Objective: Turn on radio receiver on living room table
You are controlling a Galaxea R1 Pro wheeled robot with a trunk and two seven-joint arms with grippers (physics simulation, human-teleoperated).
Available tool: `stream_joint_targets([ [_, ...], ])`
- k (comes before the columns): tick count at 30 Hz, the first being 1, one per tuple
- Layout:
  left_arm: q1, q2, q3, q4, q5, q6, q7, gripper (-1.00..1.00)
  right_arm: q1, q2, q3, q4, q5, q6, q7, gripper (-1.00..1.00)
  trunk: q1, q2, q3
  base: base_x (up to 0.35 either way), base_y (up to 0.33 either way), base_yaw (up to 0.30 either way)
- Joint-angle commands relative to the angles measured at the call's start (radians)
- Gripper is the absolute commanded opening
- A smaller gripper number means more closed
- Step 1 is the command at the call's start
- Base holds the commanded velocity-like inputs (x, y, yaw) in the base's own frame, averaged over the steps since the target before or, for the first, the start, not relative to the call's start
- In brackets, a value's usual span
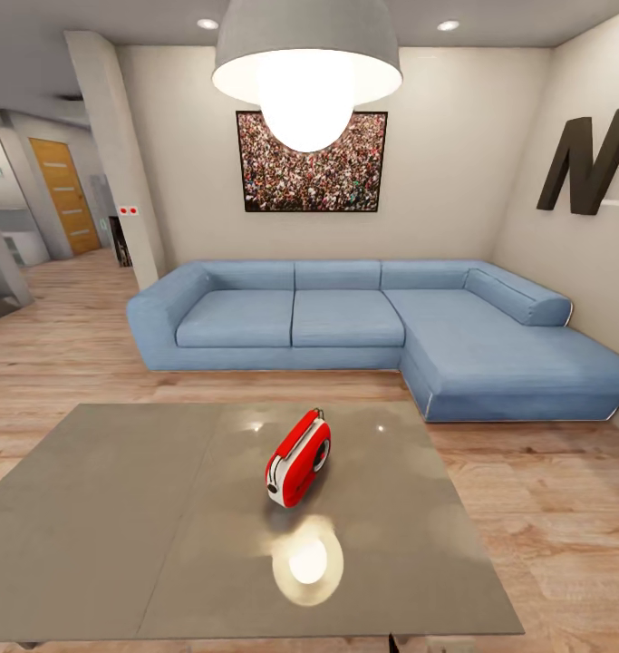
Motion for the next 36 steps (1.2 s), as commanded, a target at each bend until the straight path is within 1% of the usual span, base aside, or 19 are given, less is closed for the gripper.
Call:
stream_joint_targets([
  [1,0.0,0.0,0.0,-0.033,0.001,0.003,0.001,1.0,0.0,0.0,0.0,-0.009,0.0,-0.014,0.0,1.0,0.0,0.0,0.0,0.0,0.0,0.0],
  [2,0.0,0.0,0.0,-0.05,0.001,0.004,0.001,1.0,0.0,0.001,0.0,-0.015,0.0,-0.02,-0.001,1.0,0.0,0.0,0.0,0.0,0.0,0.0],
  [3,0.0,-0.002,-0.001,-0.126,0.002,0.008,0.002,1.0,0.0,0.001,0.002,-0.065,0.0,-0.033,-0.001,1.0,0.0,0.0,0.0,0.0,0.0,0.0],
  [6,0.001,-0.003,0.0,-0.187,0.002,0.011,0.003,1.0,0.0,0.001,0.005,-0.131,0.0,-0.035,-0.001,1.0,0.0,0.0,0.0,0.0,0.0,0.0],
  [11,0.0,-0.001,0.001,-0.245,0.001,0.013,0.003,1.0,0.0,0.001,0.006,-0.219,0.001,-0.022,-0.002,1.0,0.0,0.0,0.0,0.0,0.0,0.0],
  [14,0.0,-0.001,0.002,-0.284,0.001,0.013,0.003,1.0,0.0,0.001,0.006,-0.329,0.001,0.048,-0.002,1.0,0.0,0.0,0.0,0.0,0.0,0.0],
  [17,0.0,-0.001,0.003,-0.292,0.001,0.013,0.003,1.0,0.0,0.002,0.006,-0.393,0.001,0.097,-0.001,1.0,0.0,0.0,0.0,0.0,0.0,0.0],
  [18,0.0,-0.001,0.003,-0.294,0.001,0.013,0.003,1.0,0.0,0.002,0.006,-0.432,0.001,0.126,-0.001,1.0,0.0,0.0,0.0,0.0,0.0,0.0],
  [21,0.0,-0.001,0.002,-0.297,0.001,0.013,0.003,1.0,0.0,0.002,0.006,-0.491,0.0,0.17,-0.001,1.0,0.0,0.0,0.0,0.0,0.0,0.0],
  [26,0.0,0.0,0.002,-0.298,0.001,0.011,0.004,1.0,0.0,0.002,0.009,-0.524,0.0,0.194,0.001,1.0,0.0,0.0,0.0,0.0,0.0,0.0],
  [30,0.0,0.0,0.002,-0.299,0.001,0.009,0.005,1.0,0.0,0.0,0.03,-0.532,0.008,0.199,0.001,1.0,0.0,0.0,0.0,0.0,0.0,0.0],
  [32,0.0,0.0,0.002,-0.3,0.001,0.008,0.005,1.0,0.0,0.0,0.038,-0.533,0.02,0.2,0.002,1.0,0.0,0.0,0.0,0.0,0.0,0.0],
  [33,0.0,0.0,0.001,-0.3,0.001,0.006,0.005,1.0,0.0,-0.001,0.043,-0.534,0.036,0.2,0.002,1.0,0.0,0.0,0.0,0.0,0.0,0.0],
  [35,0.0,0.0,0.001,-0.3,0.001,0.005,0.005,1.0,0.0,-0.001,0.047,-0.535,0.055,0.201,0.002,1.0,0.0,0.0,0.0,0.0,0.0,0.0],
  [36,0.0,0.0,0.001,-0.3,0.001,0.004,0.004,1.0,0.0,-0.001,0.05,-0.535,0.075,0.201,0.002,1.0,0.0,0.0,0.0,0.0,0.0,0.0],
])
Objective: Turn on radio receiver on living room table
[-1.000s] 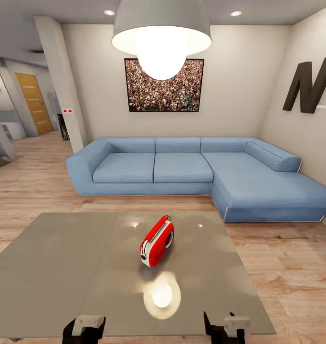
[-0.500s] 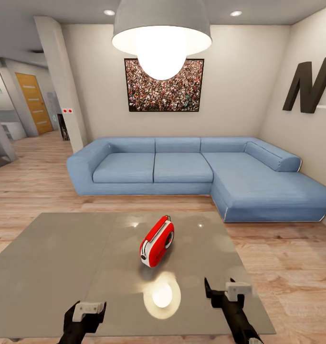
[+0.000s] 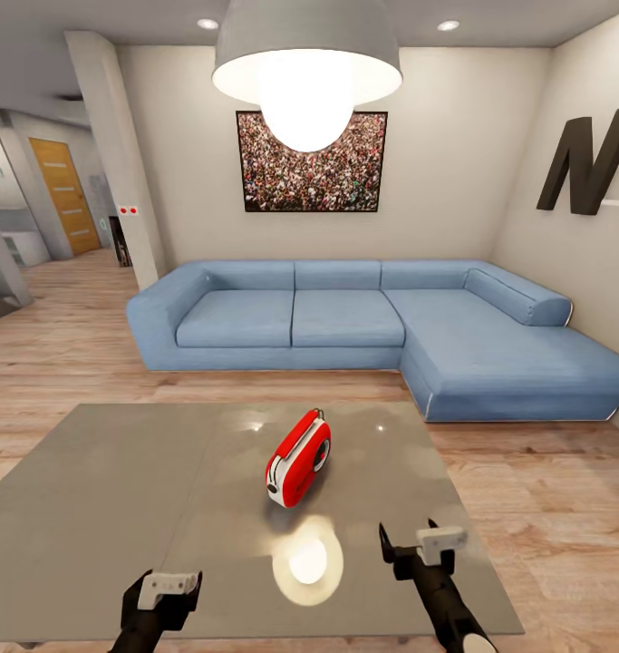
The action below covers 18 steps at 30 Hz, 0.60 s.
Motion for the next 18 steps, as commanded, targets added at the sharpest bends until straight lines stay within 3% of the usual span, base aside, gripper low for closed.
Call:
stream_joint_targets([
  [1,0.0,0.0,0.0,0.0,0.0,0.0,0.0,1.0,0.0,0.0,0.001,0.0,0.01,0.0,0.0,1.0,0.0,0.0,0.0,0.0,0.0,0.0],
  [8,0.0,0.0,-0.003,0.005,0.001,-0.002,-0.001,1.0,0.0,0.0,0.005,0.0,0.047,-0.001,-0.001,1.0,0.0,0.0,0.0,0.0,0.0,0.0],
  [18,0.0,0.0,-0.005,0.008,0.002,-0.003,-0.001,1.0,0.0,-0.002,0.005,0.0,0.053,-0.001,0.0,1.0,0.0,0.0,0.0,0.0,0.0,0.0],
])
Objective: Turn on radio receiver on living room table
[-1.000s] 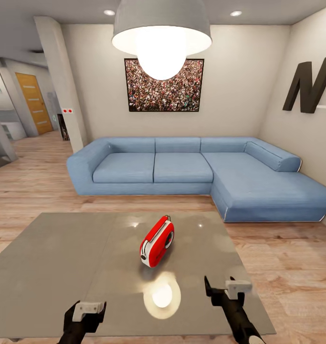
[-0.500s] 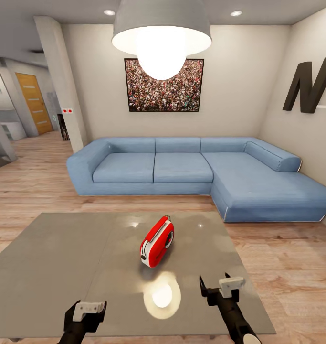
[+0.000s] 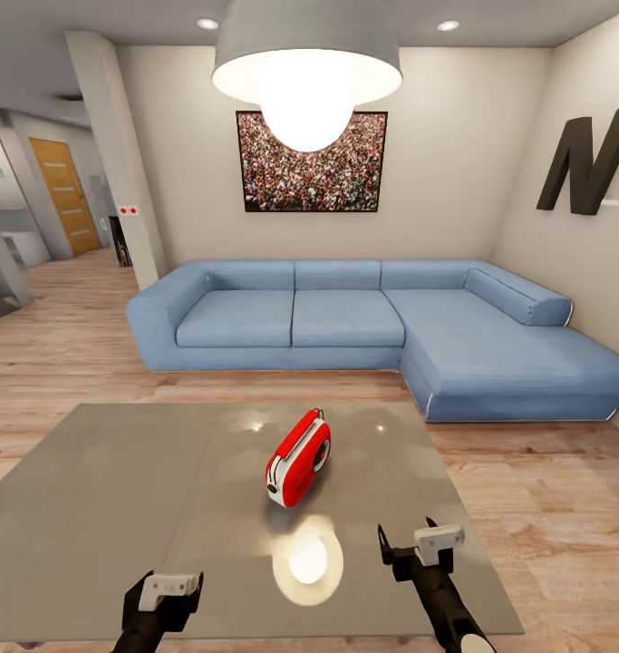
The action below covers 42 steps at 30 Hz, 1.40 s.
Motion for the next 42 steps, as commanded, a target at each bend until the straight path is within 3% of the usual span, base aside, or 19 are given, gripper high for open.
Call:
stream_joint_targets([
  [1,0.0,0.0,0.0,0.0,0.0,0.0,0.0,1.0,0.0,0.0,0.0,0.0,0.0,0.0,0.0,1.0,0.0,0.0,0.0,0.0,0.0,0.0],
  [17,0.0,0.0,0.0,0.0,0.0,0.0,0.0,1.0,0.0,0.0,-0.004,-0.004,-0.003,-0.004,0.001,1.0,0.0,0.0,0.0,0.0,0.0,0.0],
  [42,0.001,-0.001,0.001,-0.008,-0.001,0.0,0.0,1.0,0.001,0.001,-0.012,-0.12,-0.006,0.004,-0.002,1.0,0.0,0.0,0.0,0.0,0.0,0.0],
])
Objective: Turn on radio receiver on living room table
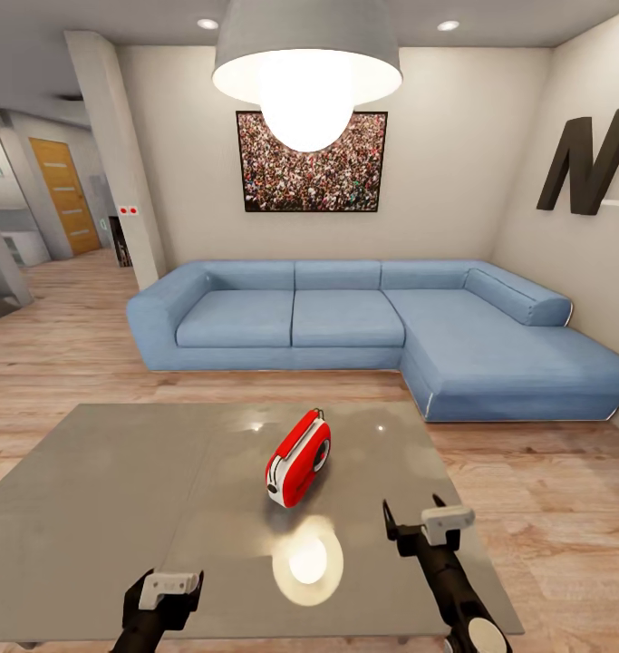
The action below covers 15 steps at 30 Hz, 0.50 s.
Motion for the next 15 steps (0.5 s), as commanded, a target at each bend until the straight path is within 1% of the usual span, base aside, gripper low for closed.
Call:
stream_joint_targets([
  [1,0.0,0.0,0.0,0.0,0.0,0.0,0.0,1.0,0.0,0.0,0.0,-0.003,0.0,0.001,0.0,1.0,0.0,0.0,0.0,0.0,0.0,0.0],
  [4,0.0,0.001,0.002,-0.01,-0.001,0.0,0.0,1.0,0.0,0.003,-0.001,-0.013,0.0,0.002,0.0,1.0,0.0,0.0,0.0,0.0,0.0,0.0],
  [5,0.0,0.001,0.004,-0.04,0.0,0.0,0.001,1.0,-0.001,0.003,-0.001,-0.017,0.001,0.004,0.0,1.0,0.0,0.0,0.0,0.0,0.0,0.0],
  [15,-0.001,0.001,0.001,-0.063,0.0,0.0,0.003,1.0,-0.001,0.002,-0.001,-0.018,0.002,0.005,-0.001,1.0,0.0,0.0,0.0,0.0,0.0,0.0],
])
